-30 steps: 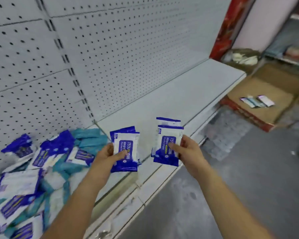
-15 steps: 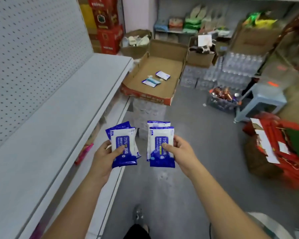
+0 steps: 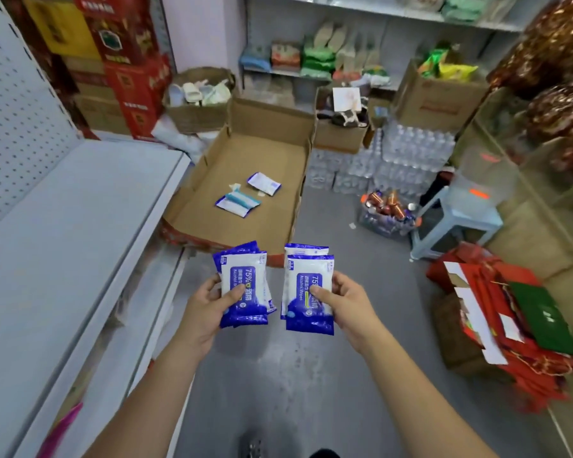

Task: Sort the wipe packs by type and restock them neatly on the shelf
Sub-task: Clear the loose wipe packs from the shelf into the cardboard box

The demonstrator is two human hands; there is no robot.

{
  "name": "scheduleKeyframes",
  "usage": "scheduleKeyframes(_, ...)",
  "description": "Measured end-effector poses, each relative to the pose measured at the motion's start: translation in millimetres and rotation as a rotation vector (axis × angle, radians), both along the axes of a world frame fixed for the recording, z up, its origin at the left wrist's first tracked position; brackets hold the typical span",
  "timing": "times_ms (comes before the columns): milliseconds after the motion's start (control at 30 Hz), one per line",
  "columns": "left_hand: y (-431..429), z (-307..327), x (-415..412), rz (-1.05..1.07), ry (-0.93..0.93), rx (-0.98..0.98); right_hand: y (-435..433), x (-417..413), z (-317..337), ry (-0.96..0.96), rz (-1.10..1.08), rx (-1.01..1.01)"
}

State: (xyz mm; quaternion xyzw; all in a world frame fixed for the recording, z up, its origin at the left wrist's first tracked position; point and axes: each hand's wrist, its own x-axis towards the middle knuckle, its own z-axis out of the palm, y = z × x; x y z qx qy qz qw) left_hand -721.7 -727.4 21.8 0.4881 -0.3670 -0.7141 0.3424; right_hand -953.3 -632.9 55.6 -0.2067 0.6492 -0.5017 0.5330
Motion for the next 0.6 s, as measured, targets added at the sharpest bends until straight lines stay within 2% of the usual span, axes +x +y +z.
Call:
scheduleKeyframes(233, -126, -4, -62, 0.030, -0.033, 0.029, -130, -68, -18, -0.005, -0.031, 0.024)
scheduleKeyframes(600, -311, -24, -144, 0.205, -0.084, 0.074, -345, -162, -52, -0.095, 0.077, 0.089)
